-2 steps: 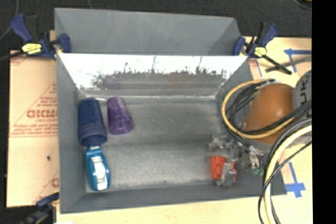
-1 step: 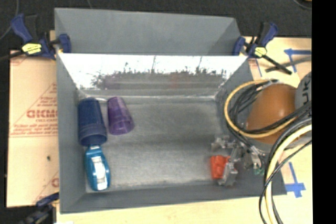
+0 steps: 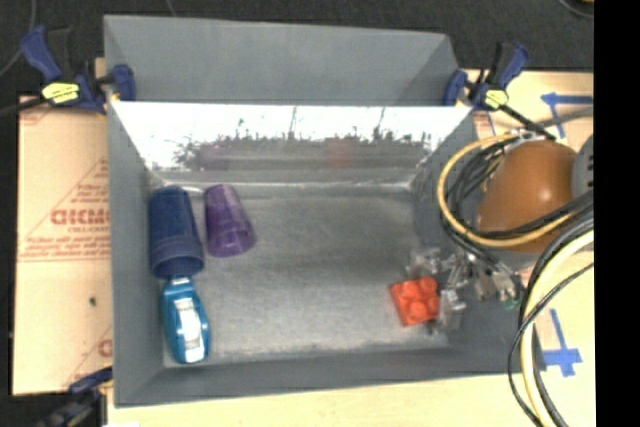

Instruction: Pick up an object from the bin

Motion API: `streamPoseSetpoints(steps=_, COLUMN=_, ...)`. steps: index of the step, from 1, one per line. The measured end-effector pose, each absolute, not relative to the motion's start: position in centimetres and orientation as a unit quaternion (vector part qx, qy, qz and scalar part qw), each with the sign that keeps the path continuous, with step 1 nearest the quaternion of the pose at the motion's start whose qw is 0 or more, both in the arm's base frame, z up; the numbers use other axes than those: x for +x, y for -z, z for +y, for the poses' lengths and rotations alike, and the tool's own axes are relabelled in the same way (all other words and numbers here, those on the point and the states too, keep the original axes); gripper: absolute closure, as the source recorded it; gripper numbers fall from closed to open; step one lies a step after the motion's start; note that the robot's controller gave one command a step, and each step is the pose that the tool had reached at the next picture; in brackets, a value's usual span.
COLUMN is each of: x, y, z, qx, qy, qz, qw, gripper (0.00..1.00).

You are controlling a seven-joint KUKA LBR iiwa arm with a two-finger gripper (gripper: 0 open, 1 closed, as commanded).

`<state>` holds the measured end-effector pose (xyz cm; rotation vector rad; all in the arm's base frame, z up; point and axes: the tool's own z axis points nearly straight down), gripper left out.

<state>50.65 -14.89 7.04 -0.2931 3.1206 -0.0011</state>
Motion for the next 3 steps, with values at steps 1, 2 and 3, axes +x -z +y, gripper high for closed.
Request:
streamPoseSetpoints(steps=1, x=50.6, y=-7.0, z=-14.9, qx=-0.093, qy=0.000, qz=0.996, qw=0.004, gripper=1.00)
streamPoseSetpoints(steps=2, x=50.9, y=-14.5, z=-15.0, qx=-0.086, qy=0.002, qz=0.996, qw=0.007, gripper=1.00)
streamPoseSetpoints(steps=3, x=51.5, y=-16.8, z=-15.3, qx=-0.079, qy=0.002, qz=0.997, qw=0.007, gripper=1.00)
